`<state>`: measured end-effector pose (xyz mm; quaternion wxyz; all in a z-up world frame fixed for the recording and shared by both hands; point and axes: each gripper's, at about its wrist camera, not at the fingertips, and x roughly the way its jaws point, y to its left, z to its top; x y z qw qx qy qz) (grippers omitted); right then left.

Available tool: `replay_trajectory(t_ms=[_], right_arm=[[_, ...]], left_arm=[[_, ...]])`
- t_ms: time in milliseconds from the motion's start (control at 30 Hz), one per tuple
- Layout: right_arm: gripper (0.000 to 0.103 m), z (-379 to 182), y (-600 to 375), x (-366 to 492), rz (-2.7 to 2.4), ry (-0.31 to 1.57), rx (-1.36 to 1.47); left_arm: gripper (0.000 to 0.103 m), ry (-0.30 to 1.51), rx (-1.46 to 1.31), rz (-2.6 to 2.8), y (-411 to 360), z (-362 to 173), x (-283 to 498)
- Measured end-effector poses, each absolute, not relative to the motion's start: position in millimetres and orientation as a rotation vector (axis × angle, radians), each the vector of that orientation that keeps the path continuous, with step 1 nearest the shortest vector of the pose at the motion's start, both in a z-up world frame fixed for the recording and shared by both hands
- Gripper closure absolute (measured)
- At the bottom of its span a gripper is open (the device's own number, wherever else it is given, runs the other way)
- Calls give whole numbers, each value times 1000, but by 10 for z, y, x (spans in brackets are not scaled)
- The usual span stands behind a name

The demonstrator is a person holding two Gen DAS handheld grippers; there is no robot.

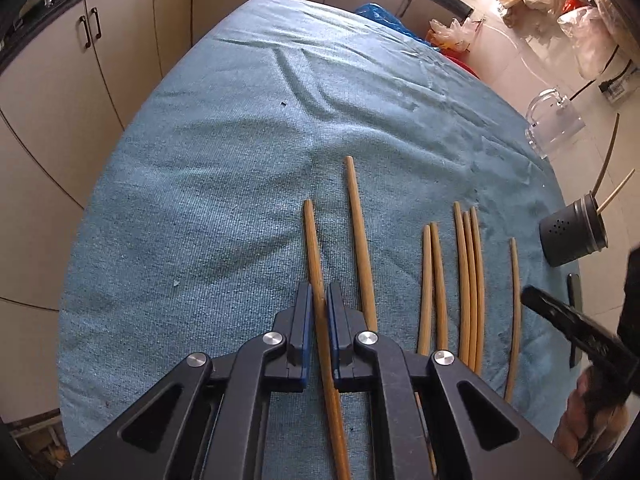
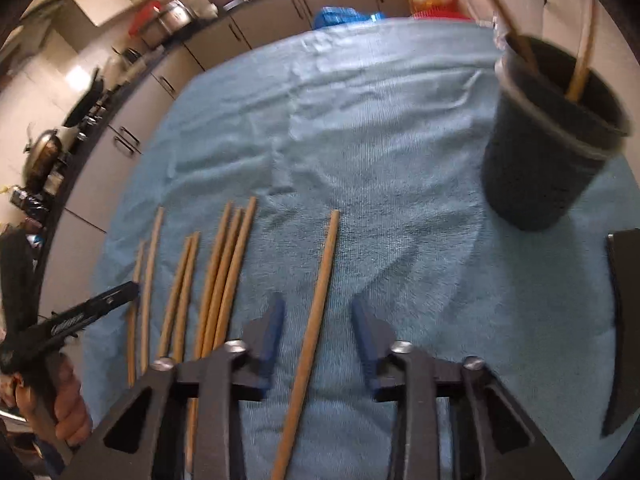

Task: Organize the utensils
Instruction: 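Close the left tool on a chopstick while the right tool grasps another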

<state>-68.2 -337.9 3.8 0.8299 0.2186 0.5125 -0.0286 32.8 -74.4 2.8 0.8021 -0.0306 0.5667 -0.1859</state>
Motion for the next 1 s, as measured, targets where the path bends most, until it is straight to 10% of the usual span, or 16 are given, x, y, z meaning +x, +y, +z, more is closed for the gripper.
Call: replay_trajectory(t_ms=[367, 1000], right_arm=[[96, -3, -3224, -432, -131, 1150, 316], [96, 479, -3100, -860, -4, 907, 389]], left_arm=[[95, 1222, -63, -382, -774, 37, 398], [95, 1188, -107, -453, -656, 20, 417]])
